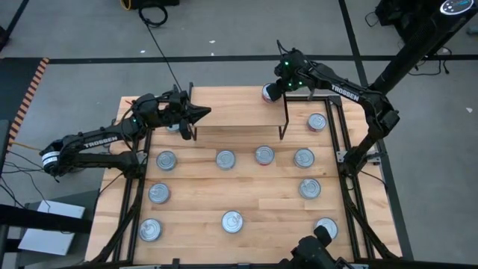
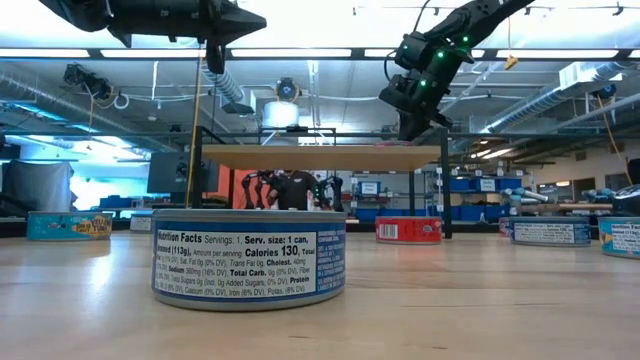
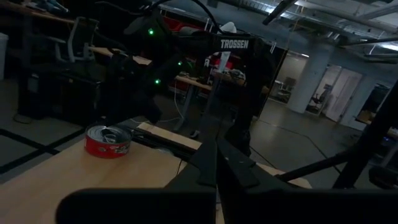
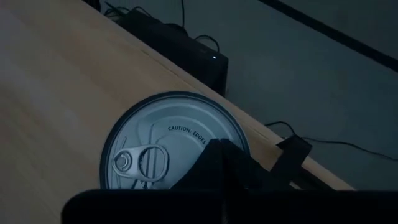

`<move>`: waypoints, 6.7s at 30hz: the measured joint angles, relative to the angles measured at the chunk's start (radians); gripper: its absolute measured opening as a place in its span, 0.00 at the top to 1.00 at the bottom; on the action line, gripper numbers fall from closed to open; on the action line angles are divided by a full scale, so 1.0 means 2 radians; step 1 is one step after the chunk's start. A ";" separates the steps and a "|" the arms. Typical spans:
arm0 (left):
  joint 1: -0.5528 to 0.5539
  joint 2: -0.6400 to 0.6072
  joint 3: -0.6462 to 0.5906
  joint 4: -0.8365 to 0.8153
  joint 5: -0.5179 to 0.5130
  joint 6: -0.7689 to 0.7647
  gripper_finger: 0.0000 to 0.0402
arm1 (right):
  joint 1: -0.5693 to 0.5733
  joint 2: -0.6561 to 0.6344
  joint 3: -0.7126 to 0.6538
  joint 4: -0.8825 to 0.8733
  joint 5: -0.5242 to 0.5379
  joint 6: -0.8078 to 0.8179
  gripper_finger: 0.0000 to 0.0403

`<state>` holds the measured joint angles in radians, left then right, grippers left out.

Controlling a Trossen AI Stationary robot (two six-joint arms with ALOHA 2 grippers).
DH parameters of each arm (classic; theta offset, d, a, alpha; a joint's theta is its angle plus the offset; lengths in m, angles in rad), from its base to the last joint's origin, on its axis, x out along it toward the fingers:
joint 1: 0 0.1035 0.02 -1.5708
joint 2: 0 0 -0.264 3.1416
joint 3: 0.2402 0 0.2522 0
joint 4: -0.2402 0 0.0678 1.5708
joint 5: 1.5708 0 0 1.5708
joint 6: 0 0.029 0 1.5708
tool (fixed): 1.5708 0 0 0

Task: Stack canned seafood by type on shelf
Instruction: Put the right red tuna can on the shelf, then put the yellow-blue tuna can on the shelf

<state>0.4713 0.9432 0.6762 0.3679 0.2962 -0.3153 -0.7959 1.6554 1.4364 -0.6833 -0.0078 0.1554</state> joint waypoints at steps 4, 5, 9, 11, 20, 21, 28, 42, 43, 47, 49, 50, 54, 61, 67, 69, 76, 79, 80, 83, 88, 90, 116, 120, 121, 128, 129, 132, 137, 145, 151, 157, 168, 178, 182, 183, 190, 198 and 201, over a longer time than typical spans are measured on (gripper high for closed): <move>0.000 0.000 0.000 0.000 0.000 0.000 0.99 | 0.001 0.000 0.000 0.006 -0.007 0.001 1.00; 0.000 0.000 0.000 0.000 0.000 0.000 0.99 | 0.001 0.000 0.000 0.007 -0.014 0.001 1.00; 0.000 0.000 0.000 0.000 0.000 -0.001 0.99 | 0.007 0.001 0.000 0.003 -0.042 0.001 1.00; 0.000 0.000 0.000 -0.001 0.000 -0.001 0.99 | 0.010 0.005 0.000 -0.004 -0.043 0.000 1.00; 0.000 0.000 0.000 -0.021 0.000 -0.001 0.99 | 0.019 0.013 0.001 0.017 -0.039 0.003 1.00; 0.000 0.000 0.000 -0.022 0.000 -0.001 0.99 | 0.019 0.013 0.001 0.018 -0.042 0.003 1.00; 0.000 0.000 0.000 -0.025 0.000 -0.001 0.99 | 0.020 0.012 0.000 0.019 -0.047 0.003 0.99; 0.000 0.000 0.000 -0.036 0.034 -0.006 0.99 | 0.066 -0.097 -0.001 -0.024 -0.108 -0.001 0.99; 0.000 0.000 0.000 -0.040 0.045 -0.006 0.99 | 0.077 -0.106 0.000 -0.029 -0.116 -0.002 0.99; 0.000 0.000 0.000 -0.057 0.105 -0.005 0.99 | 0.126 -0.136 0.000 -0.056 -0.127 -0.010 0.99; 0.000 -0.001 0.000 -0.072 0.135 -0.012 0.99 | 0.147 -0.149 0.000 -0.076 -0.127 -0.010 0.99; 0.000 -0.001 0.000 -0.081 0.148 -0.017 0.99 | 0.156 -0.155 0.000 -0.086 -0.126 -0.007 0.99; -0.005 -0.003 0.000 -0.120 0.198 -0.034 0.99 | 0.185 -0.173 0.000 -0.122 -0.107 0.012 0.99; -0.043 -0.014 0.000 -0.231 0.202 -0.015 0.99 | 0.209 -0.192 0.000 -0.166 -0.096 0.014 0.99; -0.117 -0.033 0.000 -0.318 0.183 -0.017 0.99 | 0.210 -0.192 0.000 -0.187 -0.097 -0.016 0.99; -0.151 -0.040 0.000 -0.344 0.176 -0.030 0.99 | 0.206 -0.192 0.000 -0.196 -0.098 -0.029 0.99; -0.282 -0.049 0.000 -0.384 0.160 -0.127 0.99 | 0.188 -0.192 0.000 -0.232 -0.109 -0.073 0.99; -0.344 -0.045 0.000 -0.384 0.135 -0.168 0.99 | 0.184 -0.192 0.000 -0.243 -0.109 -0.087 0.99; -0.364 -0.042 0.000 -0.385 0.126 -0.180 0.99 | 0.183 -0.192 0.000 -0.246 -0.109 -0.092 0.99; -0.418 -0.033 0.000 -0.400 0.100 -0.215 0.99 | 0.181 -0.192 0.000 -0.247 -0.109 -0.104 0.99; -0.498 -0.015 0.000 -0.406 0.044 -0.264 0.99 | 0.181 -0.192 0.000 -0.247 -0.109 -0.113 0.99; -0.526 -0.007 0.000 -0.406 0.024 -0.278 0.99 | 0.181 -0.192 0.000 -0.247 -0.109 -0.113 0.99; -0.696 0.128 0.028 -0.533 -0.074 -0.355 0.74 | 0.181 -0.192 0.000 -0.227 -0.109 -0.100 0.99; -0.696 0.149 0.028 -0.545 -0.074 -0.352 0.69 | 0.181 -0.192 0.000 -0.227 -0.109 -0.100 0.99; -0.696 0.154 0.028 -0.548 -0.074 -0.347 0.68 | 0.181 -0.192 0.000 -0.227 -0.109 -0.100 0.99; -0.696 0.186 0.028 -0.585 -0.069 -0.344 0.70 | 0.181 -0.192 0.000 -0.227 -0.109 -0.100 0.99; -0.696 0.190 0.028 -0.586 -0.065 -0.344 0.71 | 0.181 -0.192 0.000 -0.227 -0.109 -0.100 0.99; -0.696 0.198 0.028 -0.581 -0.057 -0.341 0.76 | 0.181 -0.192 0.000 -0.227 -0.109 -0.100 0.99; -0.696 0.214 0.028 -0.545 -0.045 -0.340 0.85 | 0.181 -0.192 0.000 -0.227 -0.109 -0.100 0.99; -0.694 0.225 0.028 -0.506 -0.019 -0.342 0.99 | 0.181 -0.192 0.000 -0.221 -0.109 -0.104 0.99; -0.688 0.219 0.027 -0.480 0.016 -0.356 0.99 | 0.181 -0.192 0.000 -0.221 -0.109 -0.106 0.99; -0.661 0.183 0.027 -0.446 0.004 -0.400 1.00 | 0.181 -0.192 0.000 -0.222 -0.109 -0.119 0.99; -0.577 0.117 0.027 -0.422 -0.011 -0.420 1.00 | 0.181 -0.192 0.000 -0.222 -0.109 -0.142 0.99; -0.591 0.182 0.027 -0.318 0.034 -0.377 0.95 | 0.181 -0.192 0.000 -0.222 -0.109 -0.141 0.99; -0.607 0.216 0.027 -0.323 0.008 -0.371 0.99 | 0.181 -0.192 0.000 -0.222 -0.109 -0.140 0.99; -0.609 0.223 0.027 -0.326 0.000 -0.374 0.99 | 0.181 -0.192 0.000 -0.222 -0.109 -0.140 0.99; -0.611 0.250 0.027 -0.334 -0.031 -0.406 0.99 | 0.181 -0.192 0.000 -0.222 -0.109 -0.141 0.99; -0.629 0.252 0.027 -0.304 -0.014 -0.419 1.00 | 0.181 -0.192 0.000 -0.222 -0.109 -0.141 0.99; -0.642 0.252 0.028 -0.317 -0.011 -0.423 1.00 | 0.181 -0.192 0.000 -0.222 -0.109 -0.141 0.99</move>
<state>-0.8136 1.4464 0.7315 -0.2661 0.2736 -1.1606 -0.4343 1.2720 1.4364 -1.1267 -0.2268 -0.1268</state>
